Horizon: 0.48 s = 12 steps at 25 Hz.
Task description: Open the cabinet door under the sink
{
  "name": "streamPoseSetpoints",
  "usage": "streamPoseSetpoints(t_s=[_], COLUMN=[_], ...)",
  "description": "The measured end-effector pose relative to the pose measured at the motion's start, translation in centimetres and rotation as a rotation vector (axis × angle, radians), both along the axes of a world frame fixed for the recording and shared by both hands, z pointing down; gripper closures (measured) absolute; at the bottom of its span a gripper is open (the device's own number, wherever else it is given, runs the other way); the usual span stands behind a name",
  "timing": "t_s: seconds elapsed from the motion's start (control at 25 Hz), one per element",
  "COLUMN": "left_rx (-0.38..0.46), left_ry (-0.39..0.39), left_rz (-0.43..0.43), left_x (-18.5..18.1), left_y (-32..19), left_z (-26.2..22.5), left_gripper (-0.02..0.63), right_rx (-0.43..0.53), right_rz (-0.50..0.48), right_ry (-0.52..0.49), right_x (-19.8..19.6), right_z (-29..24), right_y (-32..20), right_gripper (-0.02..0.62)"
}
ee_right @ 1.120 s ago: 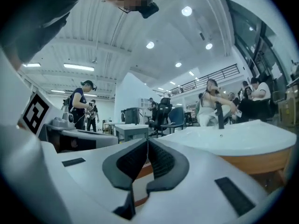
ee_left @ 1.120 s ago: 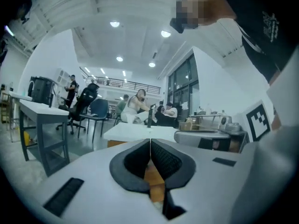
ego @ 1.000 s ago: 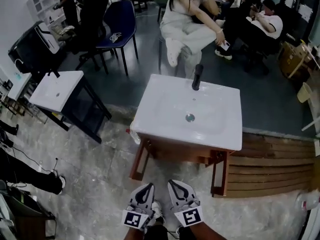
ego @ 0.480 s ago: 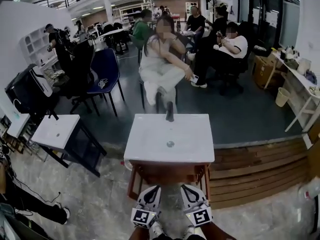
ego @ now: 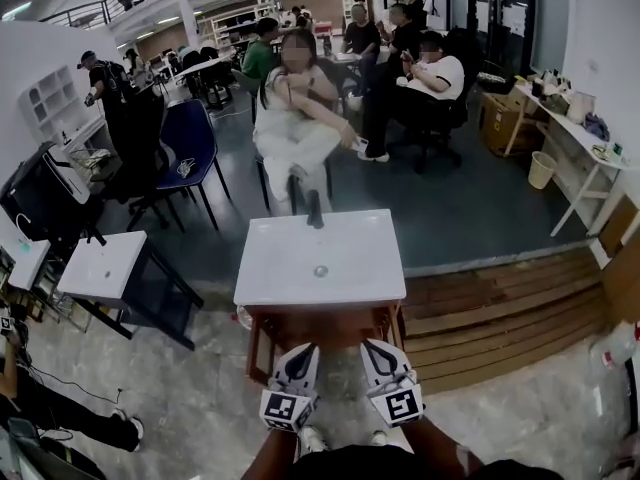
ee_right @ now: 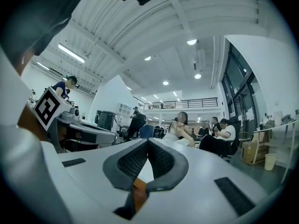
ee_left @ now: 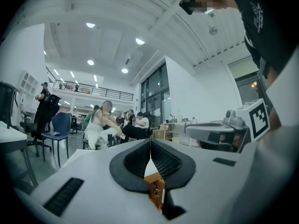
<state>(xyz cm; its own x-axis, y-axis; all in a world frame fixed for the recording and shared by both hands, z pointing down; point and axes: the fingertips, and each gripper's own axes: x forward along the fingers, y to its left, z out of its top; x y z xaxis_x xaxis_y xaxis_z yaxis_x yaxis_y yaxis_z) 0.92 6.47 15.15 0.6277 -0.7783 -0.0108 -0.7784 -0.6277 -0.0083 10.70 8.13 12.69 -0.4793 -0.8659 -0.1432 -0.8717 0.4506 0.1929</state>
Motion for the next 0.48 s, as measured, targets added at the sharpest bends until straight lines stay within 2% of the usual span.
streamPoseSetpoints(t_s=[0.48], left_rx=[0.055], left_ry=[-0.001], left_rz=[-0.04], left_x=[-0.3], left_y=[0.2], left_z=[-1.5], left_gripper=[0.581], right_rx=[0.005], right_rz=[0.037], right_ry=[0.007], right_x=[1.7], right_z=[-0.5], right_y=[0.8], right_gripper=[0.571])
